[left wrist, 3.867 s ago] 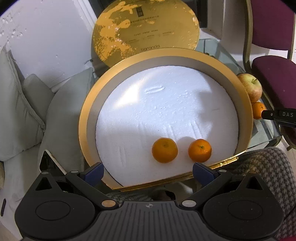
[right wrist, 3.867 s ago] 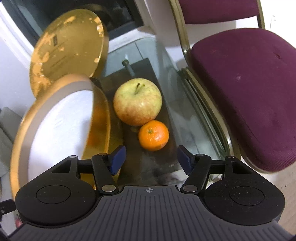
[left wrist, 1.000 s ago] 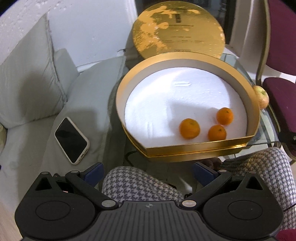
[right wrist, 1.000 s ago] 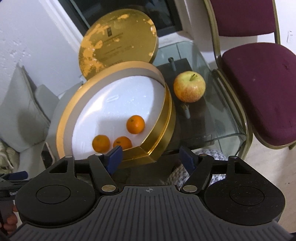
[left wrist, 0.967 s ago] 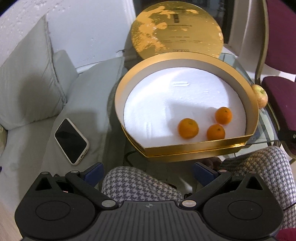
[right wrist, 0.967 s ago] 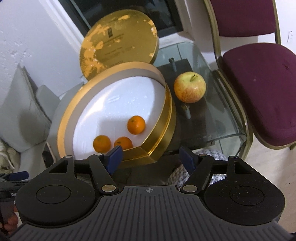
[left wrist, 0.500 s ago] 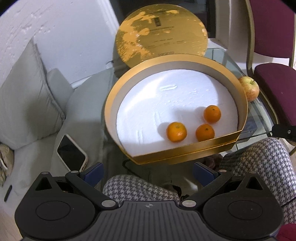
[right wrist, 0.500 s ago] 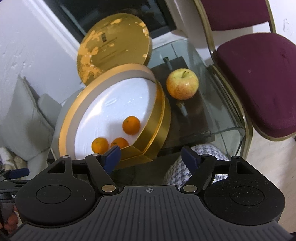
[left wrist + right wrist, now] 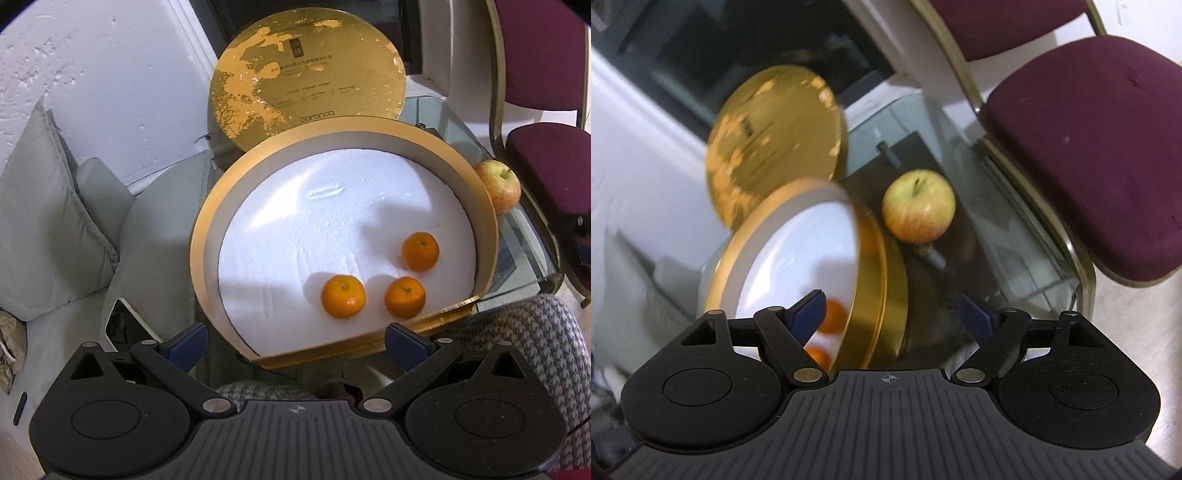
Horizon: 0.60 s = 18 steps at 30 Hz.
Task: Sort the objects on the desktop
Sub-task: 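Withdraw the right tool and approach the red-yellow apple, then close the right gripper around the apple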
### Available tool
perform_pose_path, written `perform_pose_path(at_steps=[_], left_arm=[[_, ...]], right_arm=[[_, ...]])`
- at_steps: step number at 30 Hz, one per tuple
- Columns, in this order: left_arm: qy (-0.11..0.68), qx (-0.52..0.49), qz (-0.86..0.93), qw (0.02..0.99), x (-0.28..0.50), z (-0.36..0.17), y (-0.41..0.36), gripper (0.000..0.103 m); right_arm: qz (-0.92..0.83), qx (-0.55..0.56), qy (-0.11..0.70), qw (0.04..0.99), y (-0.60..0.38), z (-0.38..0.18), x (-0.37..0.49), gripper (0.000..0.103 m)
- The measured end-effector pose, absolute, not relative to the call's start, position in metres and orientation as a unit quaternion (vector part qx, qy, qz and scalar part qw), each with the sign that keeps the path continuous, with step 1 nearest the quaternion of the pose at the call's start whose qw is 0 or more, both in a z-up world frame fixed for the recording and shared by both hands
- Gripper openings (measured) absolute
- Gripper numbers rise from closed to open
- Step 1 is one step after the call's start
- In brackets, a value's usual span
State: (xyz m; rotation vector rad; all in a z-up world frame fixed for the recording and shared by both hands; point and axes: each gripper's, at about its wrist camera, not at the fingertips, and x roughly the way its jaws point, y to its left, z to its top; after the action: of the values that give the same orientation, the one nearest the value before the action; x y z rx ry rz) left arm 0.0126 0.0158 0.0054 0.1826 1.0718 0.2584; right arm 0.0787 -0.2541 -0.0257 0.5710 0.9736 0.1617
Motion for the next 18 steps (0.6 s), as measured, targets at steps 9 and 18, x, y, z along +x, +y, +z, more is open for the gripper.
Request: perform_pose_path(at_steps=[9, 18], left_arm=[[0.525, 0.057, 0.132, 0.839, 0.045, -0.013, 0.046, 0.102], [0.541, 0.033, 0.144, 0.828, 0.066, -0.036, 0.07, 0.102]], right_arm=[[-0.003, 0.306, 0.479, 0.823, -0.257, -0.069, 0.166, 0.087], [-0.042, 0.291, 0.521, 0.801, -0.231, -0.104, 0.222, 0.088]])
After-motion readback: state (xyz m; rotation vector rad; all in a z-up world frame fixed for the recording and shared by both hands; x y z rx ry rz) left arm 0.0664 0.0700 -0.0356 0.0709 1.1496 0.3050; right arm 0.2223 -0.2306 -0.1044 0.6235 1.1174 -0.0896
